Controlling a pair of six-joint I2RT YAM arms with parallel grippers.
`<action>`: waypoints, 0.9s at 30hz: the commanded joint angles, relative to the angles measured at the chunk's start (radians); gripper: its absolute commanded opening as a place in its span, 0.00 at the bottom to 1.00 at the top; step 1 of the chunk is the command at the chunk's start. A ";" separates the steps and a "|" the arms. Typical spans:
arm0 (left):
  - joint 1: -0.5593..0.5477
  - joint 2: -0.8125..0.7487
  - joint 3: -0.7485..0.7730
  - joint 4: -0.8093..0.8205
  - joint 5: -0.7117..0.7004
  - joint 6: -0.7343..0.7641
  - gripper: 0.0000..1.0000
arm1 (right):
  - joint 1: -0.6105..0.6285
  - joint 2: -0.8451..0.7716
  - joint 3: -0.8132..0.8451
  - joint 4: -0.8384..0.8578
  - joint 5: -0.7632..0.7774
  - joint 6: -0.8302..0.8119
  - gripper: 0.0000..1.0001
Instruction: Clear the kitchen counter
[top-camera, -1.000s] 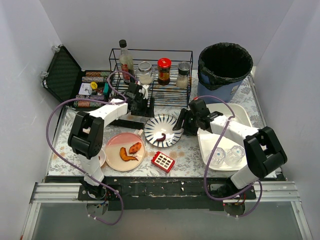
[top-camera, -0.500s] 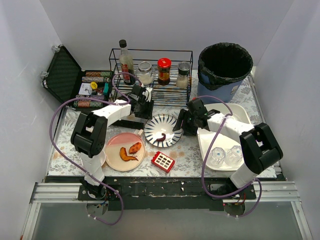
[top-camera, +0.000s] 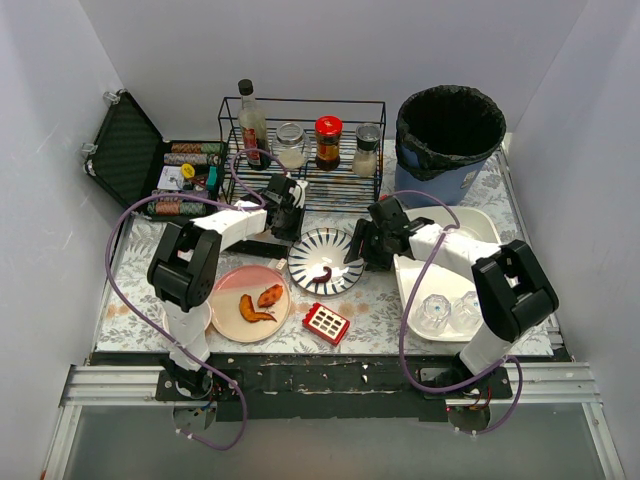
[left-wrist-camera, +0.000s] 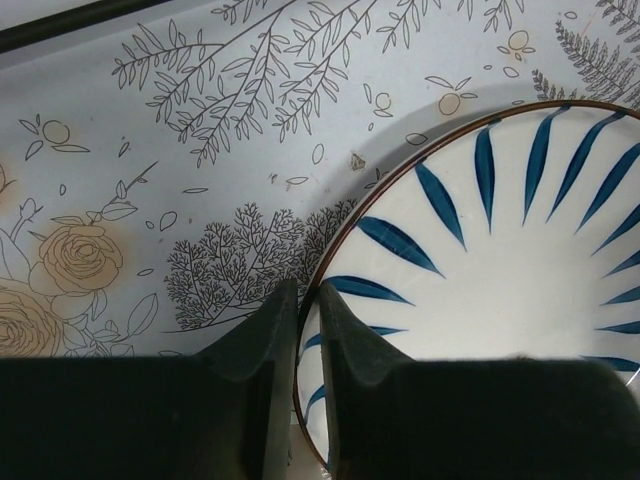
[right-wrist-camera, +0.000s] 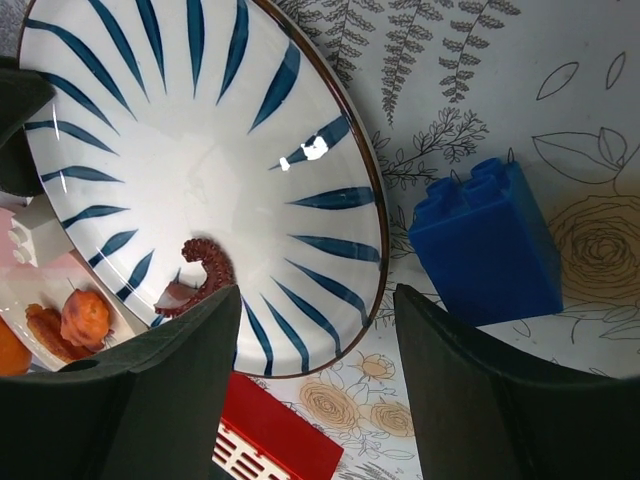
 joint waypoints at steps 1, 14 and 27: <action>-0.005 0.004 -0.005 0.011 -0.016 0.007 0.10 | -0.002 0.028 0.025 -0.087 0.061 -0.010 0.71; -0.013 0.027 -0.026 0.014 -0.001 -0.001 0.00 | 0.034 0.061 0.050 -0.066 0.146 -0.044 0.72; -0.018 0.029 -0.075 0.034 0.028 0.000 0.00 | 0.037 0.027 -0.062 0.131 0.075 0.008 0.65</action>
